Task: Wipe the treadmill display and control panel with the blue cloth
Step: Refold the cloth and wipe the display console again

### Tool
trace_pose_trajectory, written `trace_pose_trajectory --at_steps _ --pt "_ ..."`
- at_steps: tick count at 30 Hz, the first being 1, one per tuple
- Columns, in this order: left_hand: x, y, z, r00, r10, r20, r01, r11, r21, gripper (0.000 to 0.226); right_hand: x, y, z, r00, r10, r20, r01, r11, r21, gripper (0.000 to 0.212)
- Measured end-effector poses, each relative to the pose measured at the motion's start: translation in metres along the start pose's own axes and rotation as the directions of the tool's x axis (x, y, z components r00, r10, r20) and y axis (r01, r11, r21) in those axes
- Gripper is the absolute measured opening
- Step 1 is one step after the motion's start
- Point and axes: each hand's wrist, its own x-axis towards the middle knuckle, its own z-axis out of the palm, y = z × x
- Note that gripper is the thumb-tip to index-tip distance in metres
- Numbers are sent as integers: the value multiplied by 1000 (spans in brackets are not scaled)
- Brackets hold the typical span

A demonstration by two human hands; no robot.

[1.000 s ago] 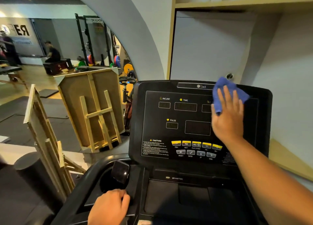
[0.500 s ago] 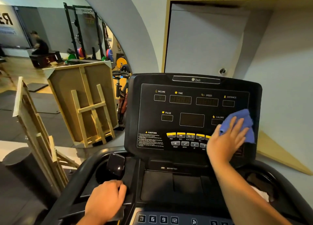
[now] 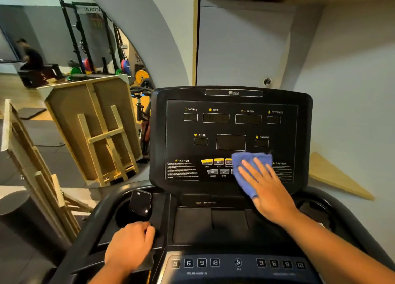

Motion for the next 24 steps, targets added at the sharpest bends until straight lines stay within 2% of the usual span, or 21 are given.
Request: trace_pose_trajectory --at_steps 1,3,5,6,7,9,11,14,20,24 --pt "0 -1 0 1000 2 -3 -2 1000 -1 40 -4 -9 3 989 144 -21 -142 988 61 86" --pt "0 -2 1 1000 -3 -9 3 1000 3 39 -2 -44 9 908 417 -47 -407 901 149 81" --pt "-1 -2 2 1000 -3 -16 3 1000 7 39 12 -89 13 843 538 -24 -521 827 211 78" --pt "-2 -1 2 1000 -1 -22 1 1000 9 39 20 -112 12 861 509 -18 -493 843 215 77" --pt "-2 -1 1 1000 0 -24 0 1000 7 39 29 -135 11 911 412 -30 -399 896 195 77" --pt "-1 0 0 1000 4 -20 -3 1000 4 39 42 -175 13 995 103 -13 -100 987 123 81" --pt "-2 0 0 1000 3 -9 -3 1000 2 39 56 -203 13 991 -122 63 116 989 88 82" --pt "-2 1 1 1000 2 -16 -2 1000 -8 40 78 -216 11 946 -306 106 294 949 111 75" --pt "-1 1 2 1000 11 3 -11 1000 18 39 71 -157 2 867 -481 130 442 862 247 58" --pt "-1 -2 3 1000 -9 12 9 1000 20 39 62 -136 -10 879 -450 156 375 856 357 58"
